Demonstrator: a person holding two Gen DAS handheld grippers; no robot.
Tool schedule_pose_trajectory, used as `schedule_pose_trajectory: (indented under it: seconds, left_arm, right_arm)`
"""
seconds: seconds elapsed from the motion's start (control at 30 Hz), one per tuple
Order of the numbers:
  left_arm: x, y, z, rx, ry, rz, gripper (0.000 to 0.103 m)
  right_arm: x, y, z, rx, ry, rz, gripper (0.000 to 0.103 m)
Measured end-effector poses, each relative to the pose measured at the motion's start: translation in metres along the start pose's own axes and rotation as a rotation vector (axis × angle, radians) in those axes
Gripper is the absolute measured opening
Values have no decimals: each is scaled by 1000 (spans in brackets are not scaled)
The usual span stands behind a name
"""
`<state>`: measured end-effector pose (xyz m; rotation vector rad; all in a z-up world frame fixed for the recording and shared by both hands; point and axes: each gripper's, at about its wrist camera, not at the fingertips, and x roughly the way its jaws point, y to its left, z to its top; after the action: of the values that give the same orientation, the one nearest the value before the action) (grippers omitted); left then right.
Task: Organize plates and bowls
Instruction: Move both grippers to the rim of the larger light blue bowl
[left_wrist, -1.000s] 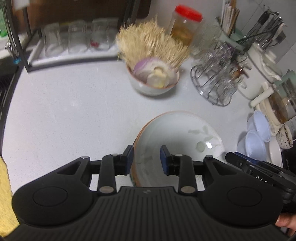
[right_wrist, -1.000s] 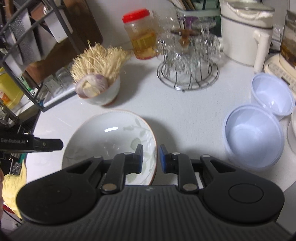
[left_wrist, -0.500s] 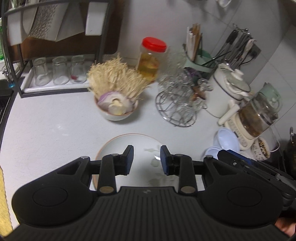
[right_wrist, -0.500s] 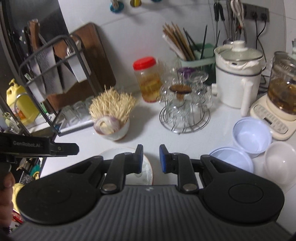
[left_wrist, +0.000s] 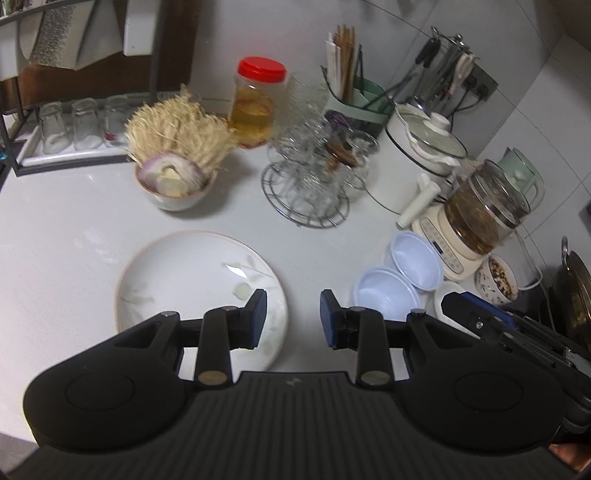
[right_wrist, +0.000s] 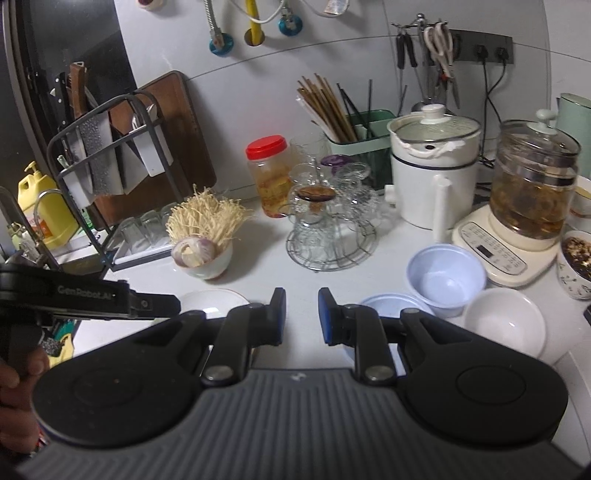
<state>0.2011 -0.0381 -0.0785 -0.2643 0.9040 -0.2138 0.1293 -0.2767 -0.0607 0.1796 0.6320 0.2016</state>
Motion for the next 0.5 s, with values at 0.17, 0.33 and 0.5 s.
schedule_pose_trajectory:
  seconds: [0.17, 0.33, 0.5]
  left_arm:
    - [9, -19, -13, 11, 24, -8, 36]
    - [22, -33, -20, 37, 57, -15, 36]
    - [37, -42, -23, 41, 84, -27, 37]
  right_arm:
    - [-7, -20, -12, 33, 18, -11, 23]
    - [-12, -37, -23, 76, 28, -28, 23]
    - [-13, -54, -31, 114, 50, -47, 23]
